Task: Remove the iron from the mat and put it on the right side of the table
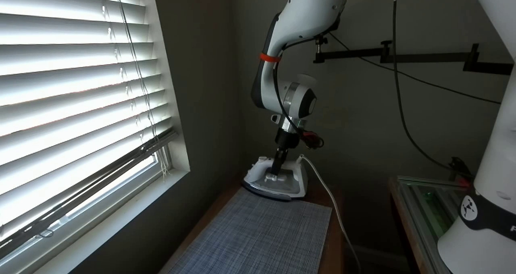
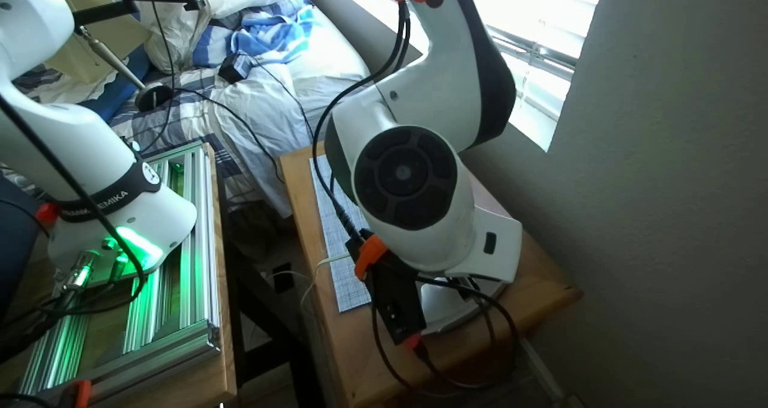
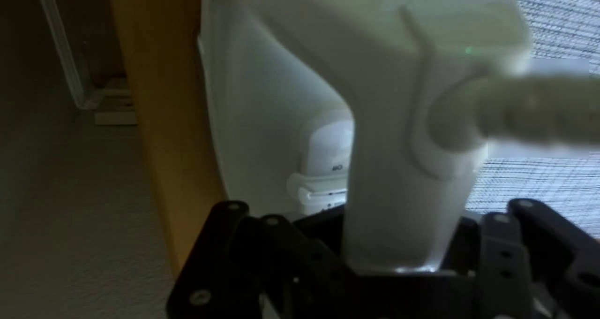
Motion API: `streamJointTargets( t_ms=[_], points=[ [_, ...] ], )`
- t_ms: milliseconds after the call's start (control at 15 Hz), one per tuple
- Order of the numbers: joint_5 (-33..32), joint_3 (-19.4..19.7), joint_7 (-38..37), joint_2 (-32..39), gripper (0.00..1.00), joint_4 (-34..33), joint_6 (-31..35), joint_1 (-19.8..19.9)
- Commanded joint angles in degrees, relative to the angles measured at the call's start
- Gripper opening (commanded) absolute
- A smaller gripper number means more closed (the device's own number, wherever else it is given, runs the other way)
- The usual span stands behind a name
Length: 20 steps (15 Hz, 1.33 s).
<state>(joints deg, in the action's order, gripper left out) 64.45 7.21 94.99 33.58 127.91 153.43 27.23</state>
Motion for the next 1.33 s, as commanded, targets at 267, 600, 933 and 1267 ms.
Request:
streamJointTargets(
  t_ms=[267, 600, 933, 1267],
  points=[
    [2.7, 0.4, 0.6, -0.7, 0.32, -0.4, 2.0, -1.3],
    [-0.5, 0.7, -0.8, -5.3, 0.67, 2.3, 4.0, -3.2],
    [-9.8, 5.3, -6.6, -13.5, 0.99, 9.7, 9.1, -9.5],
    [-23.1, 13.1, -8.8, -25.8, 1.0, 22.1, 13.5, -16.4]
  ],
)
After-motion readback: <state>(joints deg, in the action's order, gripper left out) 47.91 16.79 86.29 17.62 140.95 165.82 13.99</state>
